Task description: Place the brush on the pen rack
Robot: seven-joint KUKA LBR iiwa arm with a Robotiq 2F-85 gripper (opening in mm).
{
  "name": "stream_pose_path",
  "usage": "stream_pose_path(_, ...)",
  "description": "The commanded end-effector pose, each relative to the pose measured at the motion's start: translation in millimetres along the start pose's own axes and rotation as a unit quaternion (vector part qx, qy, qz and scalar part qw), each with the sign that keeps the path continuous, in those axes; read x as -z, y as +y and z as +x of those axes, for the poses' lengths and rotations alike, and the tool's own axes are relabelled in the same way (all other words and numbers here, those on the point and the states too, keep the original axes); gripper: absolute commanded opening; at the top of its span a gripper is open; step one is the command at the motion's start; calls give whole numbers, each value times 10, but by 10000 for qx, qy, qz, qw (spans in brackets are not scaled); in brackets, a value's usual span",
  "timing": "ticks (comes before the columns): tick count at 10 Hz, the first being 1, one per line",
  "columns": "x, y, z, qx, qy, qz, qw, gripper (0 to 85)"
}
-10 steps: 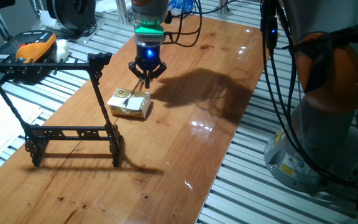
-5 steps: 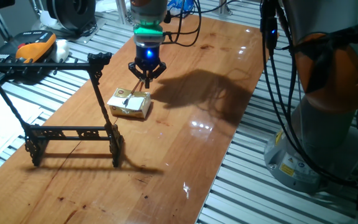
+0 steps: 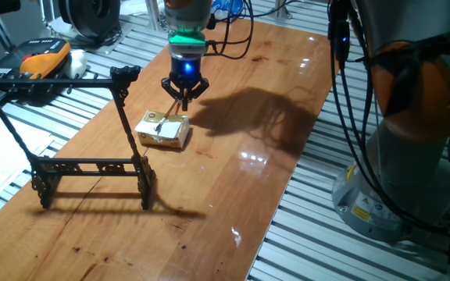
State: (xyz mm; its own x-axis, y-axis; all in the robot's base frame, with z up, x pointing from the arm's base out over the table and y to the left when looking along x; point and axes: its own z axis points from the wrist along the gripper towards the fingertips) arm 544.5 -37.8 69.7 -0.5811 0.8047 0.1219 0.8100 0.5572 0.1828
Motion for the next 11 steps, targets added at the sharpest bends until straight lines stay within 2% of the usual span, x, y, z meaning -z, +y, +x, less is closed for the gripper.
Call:
stream_pose_path(1, 0, 0, -1, -10, -89, 5, 10000, 0)
stream_pose_path(2, 0, 0, -1, 13, -259, 42, 9997, 0)
stream_pose_path(3, 0, 0, -1, -12, -225, 64, 9997, 0)
stream_pose_path(4, 0, 0, -1, -46, -109, 28, 9999, 0)
stream_pose_path(5, 0, 0, -1, -92, -86, 49, 9999, 0)
stream_pose_path(8, 93, 22, -111, -128, 64, -18, 9999, 0)
stream_pose_path(10, 100, 51, -125, -52, -131, 25, 9999, 0)
stream_pose_path(11, 113, 121, -163, -116, -177, 65, 9998, 0)
